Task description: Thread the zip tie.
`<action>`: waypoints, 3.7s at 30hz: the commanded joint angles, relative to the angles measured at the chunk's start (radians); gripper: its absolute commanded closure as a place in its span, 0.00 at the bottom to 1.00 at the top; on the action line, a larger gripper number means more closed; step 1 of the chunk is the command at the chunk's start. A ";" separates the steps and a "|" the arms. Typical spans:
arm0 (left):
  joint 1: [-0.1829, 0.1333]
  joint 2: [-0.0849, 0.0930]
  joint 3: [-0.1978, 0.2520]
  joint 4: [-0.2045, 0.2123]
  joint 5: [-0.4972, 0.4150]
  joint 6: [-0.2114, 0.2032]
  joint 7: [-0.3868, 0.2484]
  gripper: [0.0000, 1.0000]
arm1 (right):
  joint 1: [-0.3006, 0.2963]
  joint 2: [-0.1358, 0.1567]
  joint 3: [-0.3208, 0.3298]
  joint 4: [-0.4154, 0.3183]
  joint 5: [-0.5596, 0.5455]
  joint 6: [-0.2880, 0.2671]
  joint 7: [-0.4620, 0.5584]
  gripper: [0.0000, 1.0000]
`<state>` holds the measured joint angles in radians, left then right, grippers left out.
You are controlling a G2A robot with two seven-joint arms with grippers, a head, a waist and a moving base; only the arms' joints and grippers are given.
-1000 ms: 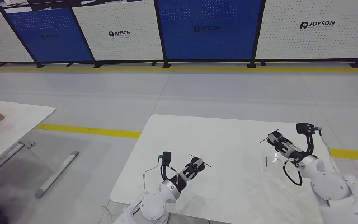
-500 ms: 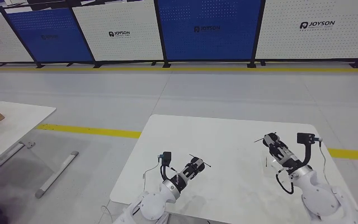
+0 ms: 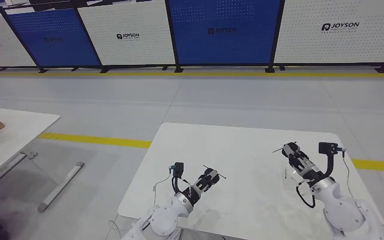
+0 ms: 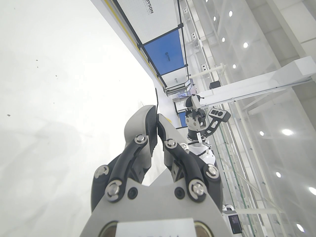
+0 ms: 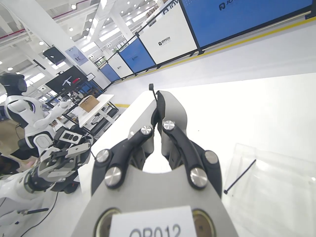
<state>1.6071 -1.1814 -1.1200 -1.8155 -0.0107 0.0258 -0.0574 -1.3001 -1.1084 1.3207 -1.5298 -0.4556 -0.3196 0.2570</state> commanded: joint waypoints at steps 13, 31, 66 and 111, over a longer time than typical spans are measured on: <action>-0.059 -0.030 0.112 -0.034 0.131 0.105 0.206 1.00 | 0.000 0.000 0.000 0.000 0.000 0.000 0.000 1.00; -0.146 -0.059 0.188 0.044 0.254 0.200 0.315 1.00 | -0.122 -0.027 -0.044 -0.086 0.114 0.075 -0.185 1.00; -0.157 -0.064 0.199 0.061 0.256 0.203 0.321 1.00 | -0.114 -0.084 -0.256 -0.008 0.099 -0.012 -0.354 1.00; -0.160 -0.066 0.221 0.076 0.352 0.173 0.303 1.00 | -0.120 -0.133 -0.332 -0.002 0.235 0.068 -0.361 1.00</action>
<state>1.4470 -1.2477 -0.8993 -1.7397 0.3411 0.1992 0.2457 -1.4228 -1.2402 0.9902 -1.5354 -0.2179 -0.2559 -0.1030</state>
